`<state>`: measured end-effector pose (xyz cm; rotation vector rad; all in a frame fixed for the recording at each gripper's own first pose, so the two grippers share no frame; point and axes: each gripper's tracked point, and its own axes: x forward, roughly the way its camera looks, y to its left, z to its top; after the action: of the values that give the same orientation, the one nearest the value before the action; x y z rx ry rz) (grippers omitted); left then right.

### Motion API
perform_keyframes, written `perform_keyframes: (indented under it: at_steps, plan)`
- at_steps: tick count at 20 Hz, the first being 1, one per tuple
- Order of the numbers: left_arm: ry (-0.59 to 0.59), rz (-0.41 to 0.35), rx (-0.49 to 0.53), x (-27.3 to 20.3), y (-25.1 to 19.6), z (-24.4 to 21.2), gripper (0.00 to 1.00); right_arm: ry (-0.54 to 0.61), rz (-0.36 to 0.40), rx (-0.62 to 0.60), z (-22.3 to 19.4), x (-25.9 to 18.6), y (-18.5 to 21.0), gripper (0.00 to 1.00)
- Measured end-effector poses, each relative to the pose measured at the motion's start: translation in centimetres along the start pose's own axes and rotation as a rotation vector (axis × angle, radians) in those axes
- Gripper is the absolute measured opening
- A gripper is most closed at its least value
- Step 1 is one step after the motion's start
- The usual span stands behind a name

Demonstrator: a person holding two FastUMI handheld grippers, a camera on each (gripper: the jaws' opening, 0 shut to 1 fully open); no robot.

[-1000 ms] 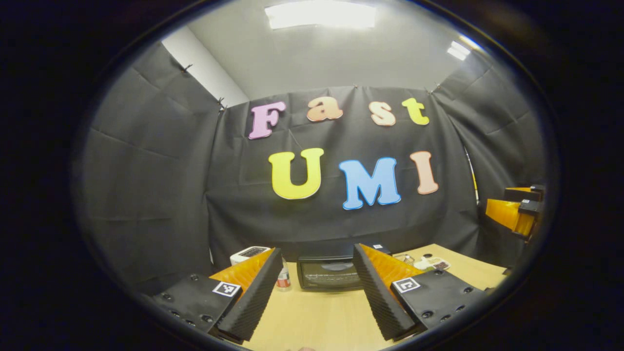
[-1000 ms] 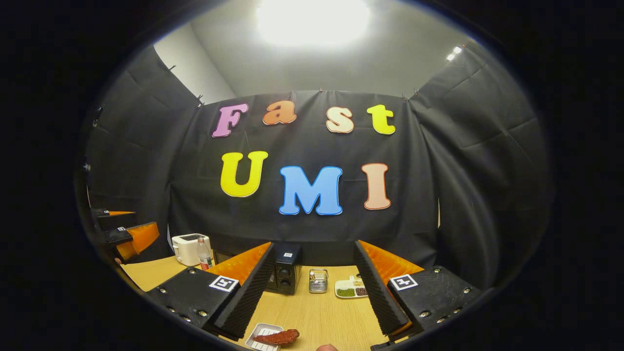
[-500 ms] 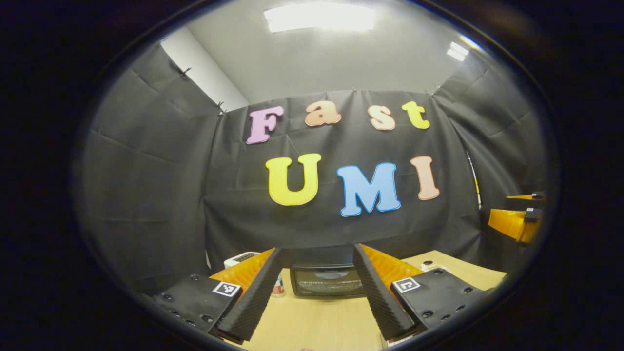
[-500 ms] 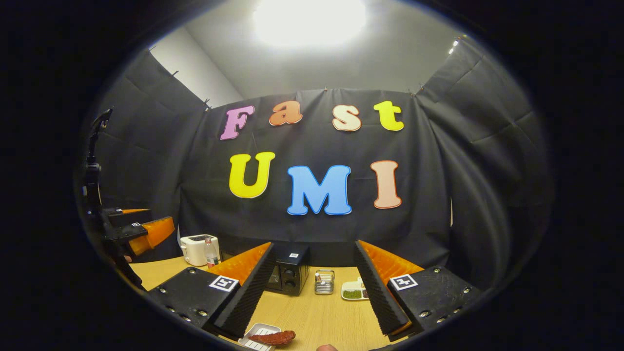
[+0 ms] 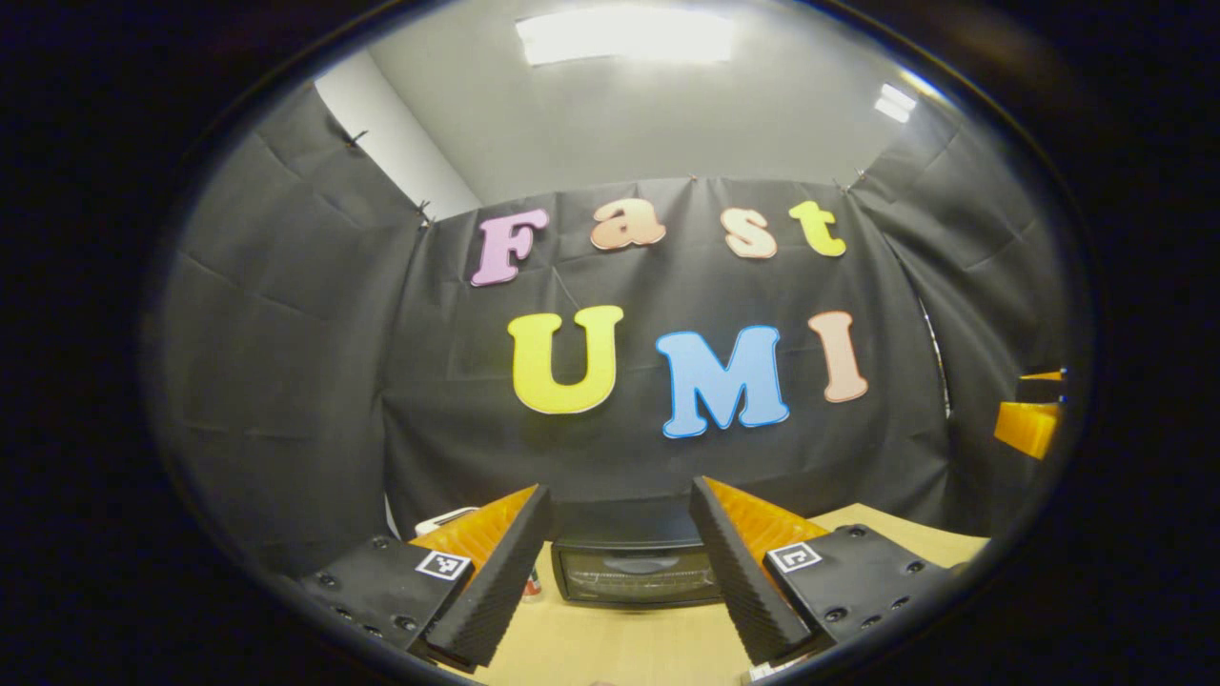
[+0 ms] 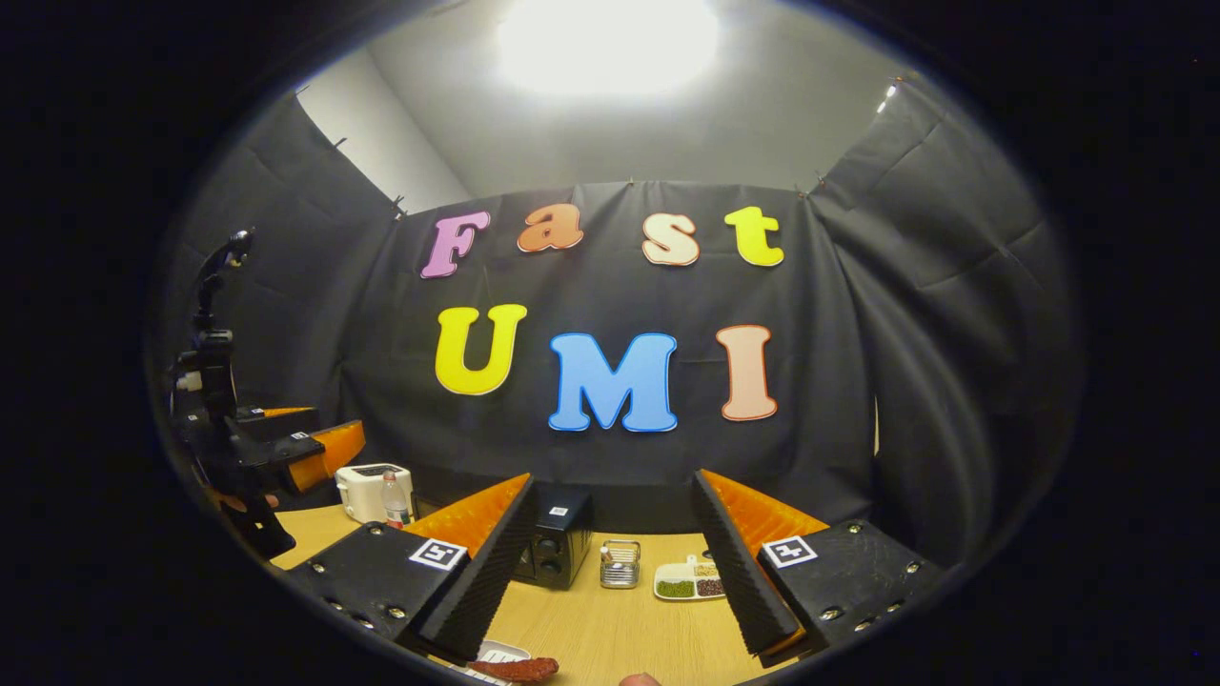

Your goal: Open the electric oven with the left hand, put the food in, and close the electric oven.

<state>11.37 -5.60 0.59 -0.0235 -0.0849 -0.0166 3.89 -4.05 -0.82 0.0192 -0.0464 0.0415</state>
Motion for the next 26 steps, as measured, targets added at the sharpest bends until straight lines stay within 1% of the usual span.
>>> perform_keyframes:
  at_steps: [6, 11, 12, 13, 14, 15, 17, 18, 21, 22, 23, 24, 26]
  plan:
    - [0.029, -0.061, -0.018, 6.6, 0.1, -3.2, 1.0, 0.003, -0.082, -0.011, 0.0, 1.9, -0.3, 0.97]
    - [0.096, -0.096, -0.038, 11.0, -0.5, -8.1, 1.0, 0.02, -0.166, -0.022, -0.3, 2.6, -1.0, 0.97]
    - [0.112, -0.103, -0.044, 11.9, -0.7, -9.0, 0.97, 0.024, -0.181, -0.028, -0.3, 2.5, -1.1, 0.97]
    - [0.127, -0.108, -0.047, 12.6, -0.8, -10.2, 0.97, 0.029, -0.195, -0.037, -0.4, 2.7, -1.2, 0.97]
    - [0.143, -0.113, -0.05, 13.4, -0.9, -11.1, 1.0, 0.037, -0.209, -0.049, -0.5, 2.7, -1.4, 0.97]
    - [0.158, -0.118, -0.053, 14.1, -1.1, -12.2, 0.98, 0.046, -0.223, -0.059, -0.6, 2.6, -1.6, 0.97]
    - [0.187, -0.124, -0.057, 15.5, -1.3, -14.4, 0.98, 0.061, -0.253, -0.069, -0.8, 2.6, -2.0, 0.97]
    - [0.202, -0.126, -0.059, 16.2, -1.5, -15.3, 1.0, 0.064, -0.268, -0.068, -0.7, 2.6, -2.1, 0.97]
    - [0.237, -0.135, -0.058, 18.1, -2.1, -17.8, 1.0, 0.082, -0.303, -0.076, -1.1, 2.4, -2.5, 0.97]
    - [0.247, -0.137, -0.055, 18.8, -2.3, -18.5, 0.98, 0.09, -0.315, -0.082, -1.3, 2.3, -2.7, 0.97]
    - [0.26, -0.138, -0.046, 19.2, -2.5, -19.5, 0.98, 0.094, -0.324, -0.086, -1.4, 2.2, -2.9, 0.97]
    - [0.278, -0.136, -0.037, 19.7, -2.6, -20.5, 1.0, 0.098, -0.334, -0.088, -1.5, 2.1, -3.0, 0.97]
    - [0.305, -0.137, -0.038, 20.4, -2.9, -22.2, 1.0, 0.108, -0.352, -0.088, -1.6, 1.9, -3.4, 0.97]
